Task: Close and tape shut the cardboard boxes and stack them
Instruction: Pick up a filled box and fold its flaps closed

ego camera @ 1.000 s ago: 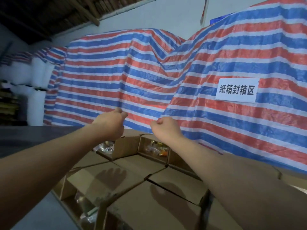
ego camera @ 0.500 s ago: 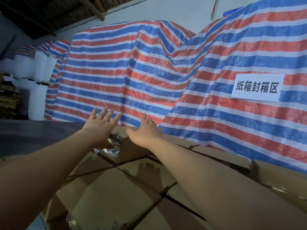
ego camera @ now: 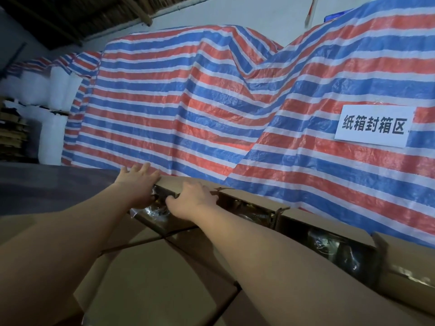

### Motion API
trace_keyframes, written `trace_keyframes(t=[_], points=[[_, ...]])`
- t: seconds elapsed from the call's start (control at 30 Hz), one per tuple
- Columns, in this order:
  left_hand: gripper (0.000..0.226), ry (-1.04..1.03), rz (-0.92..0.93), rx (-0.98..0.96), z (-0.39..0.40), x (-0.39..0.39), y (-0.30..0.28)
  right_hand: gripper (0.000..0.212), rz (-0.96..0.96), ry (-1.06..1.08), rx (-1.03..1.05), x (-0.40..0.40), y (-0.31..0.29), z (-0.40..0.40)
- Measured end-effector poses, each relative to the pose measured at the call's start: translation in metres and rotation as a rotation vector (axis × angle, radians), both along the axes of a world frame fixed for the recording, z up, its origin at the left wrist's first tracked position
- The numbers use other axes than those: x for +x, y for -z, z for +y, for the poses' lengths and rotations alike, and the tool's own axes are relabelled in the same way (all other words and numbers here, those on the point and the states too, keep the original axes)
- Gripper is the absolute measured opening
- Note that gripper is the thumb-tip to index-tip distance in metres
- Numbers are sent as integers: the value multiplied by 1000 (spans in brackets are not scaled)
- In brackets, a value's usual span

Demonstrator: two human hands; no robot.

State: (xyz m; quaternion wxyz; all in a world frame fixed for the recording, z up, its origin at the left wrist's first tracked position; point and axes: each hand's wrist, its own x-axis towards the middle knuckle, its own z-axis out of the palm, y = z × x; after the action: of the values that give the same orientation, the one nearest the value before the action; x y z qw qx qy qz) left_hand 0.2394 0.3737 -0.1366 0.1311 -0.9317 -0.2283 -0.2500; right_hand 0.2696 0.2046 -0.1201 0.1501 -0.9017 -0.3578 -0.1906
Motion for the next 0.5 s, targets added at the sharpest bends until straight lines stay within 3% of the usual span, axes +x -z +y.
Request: trace_keyframes(t=[0.23,0.4,0.5], points=[[23,130,-125,-220,-2,-5,-9,34,-37,-25,79,-9,3,3],[16,161,-232,-291,-6,-13,-22,17,-95,-61,105,-13,-11,-13],[14,175,-323,-358,-7,-28,-34,19,-73,-79,125,-21,-30,-24]])
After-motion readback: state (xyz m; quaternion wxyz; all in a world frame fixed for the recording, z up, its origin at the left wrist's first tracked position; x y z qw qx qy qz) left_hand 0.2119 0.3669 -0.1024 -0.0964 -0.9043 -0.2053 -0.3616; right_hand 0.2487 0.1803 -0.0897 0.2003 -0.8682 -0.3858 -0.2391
